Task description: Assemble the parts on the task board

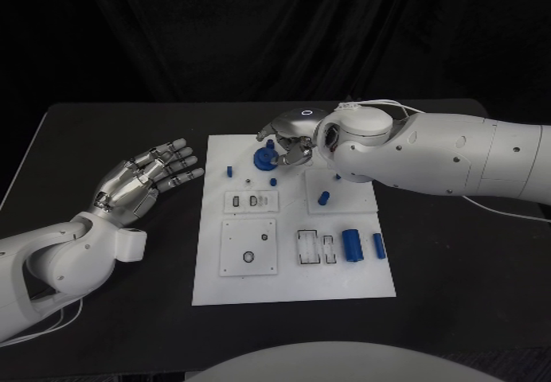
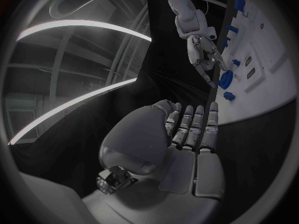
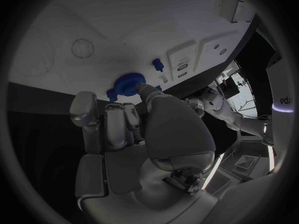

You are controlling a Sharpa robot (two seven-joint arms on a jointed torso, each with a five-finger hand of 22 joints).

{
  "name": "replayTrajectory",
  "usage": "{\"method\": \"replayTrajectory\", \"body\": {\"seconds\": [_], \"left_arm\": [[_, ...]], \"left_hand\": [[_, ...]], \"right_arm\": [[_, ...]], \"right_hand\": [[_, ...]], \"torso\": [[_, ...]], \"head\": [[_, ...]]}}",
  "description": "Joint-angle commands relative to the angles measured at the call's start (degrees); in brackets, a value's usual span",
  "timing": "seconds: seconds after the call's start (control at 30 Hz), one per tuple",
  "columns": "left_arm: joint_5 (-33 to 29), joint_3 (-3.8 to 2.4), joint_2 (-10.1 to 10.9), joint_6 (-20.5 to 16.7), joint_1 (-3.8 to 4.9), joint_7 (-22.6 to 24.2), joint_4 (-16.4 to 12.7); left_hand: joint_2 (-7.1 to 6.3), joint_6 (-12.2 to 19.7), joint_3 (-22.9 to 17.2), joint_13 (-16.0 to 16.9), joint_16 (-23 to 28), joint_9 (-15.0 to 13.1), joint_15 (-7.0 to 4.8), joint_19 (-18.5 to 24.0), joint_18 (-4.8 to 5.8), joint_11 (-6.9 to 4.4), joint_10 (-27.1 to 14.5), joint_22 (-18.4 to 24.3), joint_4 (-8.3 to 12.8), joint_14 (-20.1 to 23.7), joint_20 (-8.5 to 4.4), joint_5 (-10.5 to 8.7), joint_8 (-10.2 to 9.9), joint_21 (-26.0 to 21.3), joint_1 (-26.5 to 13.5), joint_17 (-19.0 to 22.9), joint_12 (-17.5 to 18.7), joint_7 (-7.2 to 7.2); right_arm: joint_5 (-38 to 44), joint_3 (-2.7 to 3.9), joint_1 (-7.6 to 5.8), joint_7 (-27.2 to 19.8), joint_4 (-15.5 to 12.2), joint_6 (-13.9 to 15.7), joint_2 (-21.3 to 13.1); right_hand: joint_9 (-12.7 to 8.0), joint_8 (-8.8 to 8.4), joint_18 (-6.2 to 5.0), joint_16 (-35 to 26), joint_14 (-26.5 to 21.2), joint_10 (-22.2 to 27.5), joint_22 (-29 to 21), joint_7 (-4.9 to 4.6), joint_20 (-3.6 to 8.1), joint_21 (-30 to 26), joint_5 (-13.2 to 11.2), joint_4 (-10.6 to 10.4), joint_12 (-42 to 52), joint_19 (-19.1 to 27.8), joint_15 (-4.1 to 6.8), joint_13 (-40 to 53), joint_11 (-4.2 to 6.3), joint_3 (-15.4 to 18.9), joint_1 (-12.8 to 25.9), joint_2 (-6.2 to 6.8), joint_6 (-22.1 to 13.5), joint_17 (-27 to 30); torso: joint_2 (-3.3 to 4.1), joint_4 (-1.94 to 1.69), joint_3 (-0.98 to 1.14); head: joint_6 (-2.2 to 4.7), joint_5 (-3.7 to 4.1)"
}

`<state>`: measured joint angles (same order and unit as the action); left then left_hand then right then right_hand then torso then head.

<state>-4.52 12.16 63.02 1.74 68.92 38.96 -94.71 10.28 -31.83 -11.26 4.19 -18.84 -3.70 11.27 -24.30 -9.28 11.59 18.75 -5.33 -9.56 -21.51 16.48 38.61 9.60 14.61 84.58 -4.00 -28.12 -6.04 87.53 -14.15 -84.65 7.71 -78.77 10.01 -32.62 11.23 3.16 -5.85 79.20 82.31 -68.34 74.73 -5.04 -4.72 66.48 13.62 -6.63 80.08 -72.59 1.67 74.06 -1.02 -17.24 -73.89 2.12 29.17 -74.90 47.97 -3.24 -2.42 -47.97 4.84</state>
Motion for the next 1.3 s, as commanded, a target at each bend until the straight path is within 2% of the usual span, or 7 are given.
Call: {"method": "replayTrajectory", "body": {"seconds": [0.03, 0.37, 0.6, 0.7, 0.83, 1.03, 1.3], "left_arm": [[-0.16, -0.04, -0.11, 0.89, -0.02, 4.23, 0.02], [-0.16, -0.04, 0.16, 0.94, -0.04, 4.29, -0.07], [-0.16, -0.04, 0.56, 0.88, -0.06, 4.28, -0.21], [-0.16, -0.04, 0.61, 0.88, -0.06, 4.22, -0.19], [-0.16, -0.04, 0.55, 0.93, -0.07, 4.16, -0.11], [-0.16, -0.04, 0.47, 1.12, -0.07, 3.97, -0.15], [-0.16, -0.04, 0.43, 1.25, -0.08, 3.73, -0.10]], "left_hand": [[-0.11, -0.17, -0.23, -0.05, -0.15, -0.07, 0.27, 0.32, 0.07, 0.54, -0.04, 0.08, -0.03, 0.16, 0.09, -0.29, 0.14, -0.27, -0.65, 0.07, -0.23, -0.35], [-0.14, -0.13, -0.50, -0.05, -0.19, -0.07, 0.31, 0.34, 0.11, 0.56, -0.05, 0.09, -0.01, 0.15, 0.09, -0.31, 0.13, -0.27, -0.74, 0.06, -0.23, -0.40], [-0.14, -0.13, -0.50, -0.05, -0.19, -0.07, 0.31, 0.34, 0.11, 0.56, -0.05, 0.09, -0.01, 0.15, 0.09, -0.31, 0.13, -0.27, -0.74, 0.06, -0.23, -0.40], [-0.14, -0.13, -0.50, -0.05, -0.19, -0.07, 0.31, 0.34, 0.11, 0.56, -0.05, 0.09, -0.01, 0.15, 0.09, -0.31, 0.13, -0.27, -0.74, 0.06, -0.23, -0.40], [-0.19, -0.15, -0.65, -0.05, -0.29, -0.08, 0.34, 0.34, 0.14, 0.57, -0.06, 0.09, 0.01, 0.05, 0.09, -0.33, 0.14, -0.27, -0.79, 0.04, -0.24, -0.41], [-0.19, -0.15, -0.65, -0.05, -0.29, -0.08, 0.34, 0.34, 0.14, 0.57, -0.06, 0.09, 0.01, 0.05, 0.09, -0.33, 0.14, -0.27, -0.79, 0.04, -0.24, -0.41], [-0.19, -0.15, -0.65, -0.05, -0.29, -0.08, 0.34, 0.34, 0.14, 0.57, -0.06, 0.09, 0.01, 0.05, 0.09, -0.33, 0.14, -0.27, -0.79, 0.04, -0.24, -0.41]], "right_arm": [[0.18, 0.02, 0.17, 0.92, 0.02, -0.96, -0.10], [0.18, 0.06, -0.14, -0.15, -1.73, 2.63, -2.45], [0.01, 0.09, -2.36, -3.40, -6.58, 7.13, -9.12], [-1.31, 0.07, -2.96, -5.49, -8.59, 9.12, -13.12], [-2.67, 0.00, -3.22, -6.63, -9.55, 10.14, -17.14], [-3.91, -0.07, -2.34, -6.88, -8.82, 10.92, -21.33], [-4.79, -0.11, 0.28, -6.90, -7.82, 11.57, -23.68]], "right_hand": [[-0.18, 0.00, -0.40, -0.43, -0.56, 0.66, -0.15, -0.07, 0.00, -0.46, -0.98, -0.15, -0.32, 0.46, 0.08, -0.19, -0.08, 0.49, 0.25, 0.11, 0.18, -5.14], [1.27, 1.61, -0.30, -0.35, -0.33, 0.06, 0.20, -0.63, -0.07, -0.44, -1.17, -0.33, -0.08, -0.09, -0.05, 0.10, -0.34, 0.89, 0.18, -0.40, 7.79, -5.27], [1.76, 3.99, 1.04, 2.51, 2.47, -6.33, 3.91, -1.14, 0.08, 4.87, -0.71, -1.21, 2.71, -4.95, 0.21, 3.72, -0.43, 1.41, -0.01, -1.00, 16.56, -7.65], [1.49, 4.00, 1.96, 4.51, 4.10, -10.68, 6.50, -0.31, 0.72, 8.86, 0.16, -1.62, 4.56, -7.94, 0.93, 6.53, 0.45, 1.29, -0.50, -1.15, 18.40, -9.39], [1.37, 3.97, 2.17, 4.60, 4.29, -11.33, 7.10, -0.53, 0.89, 9.68, 0.21, -2.07, 4.74, -8.57, 0.95, 6.81, 0.39, 1.48, -0.45, -0.99, 19.28, -9.47], [0.98, 3.44, 2.02, 3.41, 3.83, -10.00, 6.88, -0.48, 0.92, 8.97, -1.56, -3.27, 3.60, -8.23, 1.00, 5.13, 0.43, 2.13, -0.07, -0.54, 19.69, -8.51], [0.27, 2.44, 1.84, 2.18, 3.44, -9.03, 6.68, -0.19, 1.09, 8.07, -5.04, -5.06, 2.45, -7.90, 1.16, 3.60, 0.67, 3.41, 0.09, 0.11, 19.70, -7.62]], "torso": [[0.01, -0.01, -0.02], [-0.02, 0.01, -0.03], [-0.04, 0.10, 0.02], [-0.03, 0.11, 0.03], [0.01, 0.06, 0.00], [0.02, -0.02, -0.10], [0.00, 0.11, 0.08]], "head": [[-0.04, 0.00], [0.33, -0.03], [-0.07, -0.58], [-0.16, -0.73], [-0.22, -0.45], [-0.39, 0.04], [-0.49, 0.34]]}}
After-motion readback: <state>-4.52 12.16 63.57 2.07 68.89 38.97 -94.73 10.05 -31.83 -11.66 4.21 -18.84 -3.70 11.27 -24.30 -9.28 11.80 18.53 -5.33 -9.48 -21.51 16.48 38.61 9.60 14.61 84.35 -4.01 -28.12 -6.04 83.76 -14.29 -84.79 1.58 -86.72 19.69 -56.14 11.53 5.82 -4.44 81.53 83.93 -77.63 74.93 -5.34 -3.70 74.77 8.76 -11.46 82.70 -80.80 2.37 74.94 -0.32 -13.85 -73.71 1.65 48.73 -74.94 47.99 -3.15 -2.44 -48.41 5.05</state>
